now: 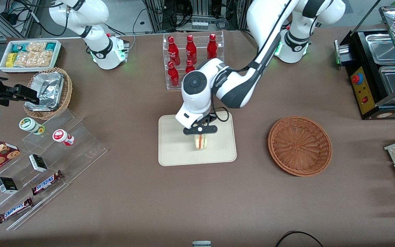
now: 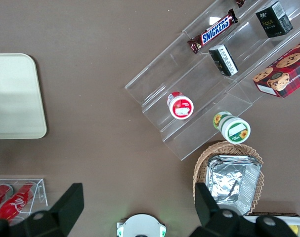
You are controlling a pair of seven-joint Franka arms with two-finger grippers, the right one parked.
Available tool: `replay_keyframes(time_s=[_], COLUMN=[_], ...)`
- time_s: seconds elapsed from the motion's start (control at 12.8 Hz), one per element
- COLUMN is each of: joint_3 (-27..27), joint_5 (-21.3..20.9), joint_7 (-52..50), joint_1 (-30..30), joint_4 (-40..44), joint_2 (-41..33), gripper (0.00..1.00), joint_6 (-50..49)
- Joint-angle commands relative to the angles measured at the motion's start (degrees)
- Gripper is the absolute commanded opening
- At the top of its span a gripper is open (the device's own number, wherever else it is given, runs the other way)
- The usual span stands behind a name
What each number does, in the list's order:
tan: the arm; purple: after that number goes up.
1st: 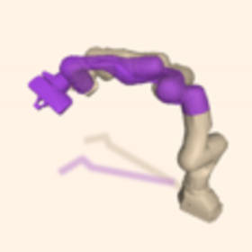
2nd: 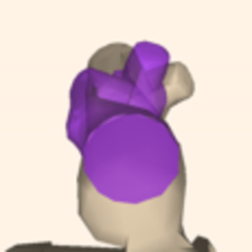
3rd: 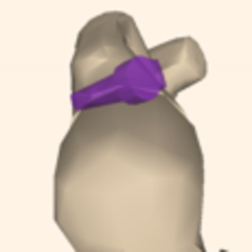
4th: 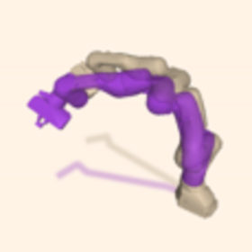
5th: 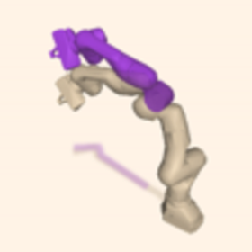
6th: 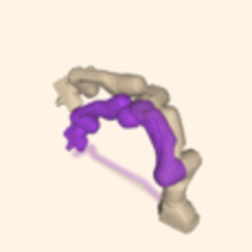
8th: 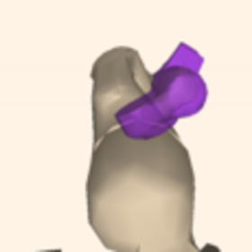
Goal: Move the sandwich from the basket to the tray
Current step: 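Carry the held sandwich over to the cream tray, then lower the sandwich onto the tray and open the left gripper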
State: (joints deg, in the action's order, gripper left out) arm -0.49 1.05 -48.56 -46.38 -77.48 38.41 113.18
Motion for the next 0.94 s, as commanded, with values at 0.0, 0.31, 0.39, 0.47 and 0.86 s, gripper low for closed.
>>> replay_keyframes(time_s=[0.0,0.31,0.39,0.47,0.86], joint_3=[0.9,0.9,0.9,0.9,1.0], joint_5=[-2.0,-2.5,-2.6,-2.6,-2.7], joint_7=[-0.2,-0.3,-0.3,-0.4,-0.3], joint_1=[-2.3,-3.5,-4.0,-4.3,-4.7], joint_4=[2.2,2.3,2.9,3.3,3.9], joint_2=[3.9,6.5,7.2,8.0,9.7], gripper=[0.00,0.00,0.00,0.00,0.00], joint_6=[1.8,4.5,5.0,5.1,4.9])
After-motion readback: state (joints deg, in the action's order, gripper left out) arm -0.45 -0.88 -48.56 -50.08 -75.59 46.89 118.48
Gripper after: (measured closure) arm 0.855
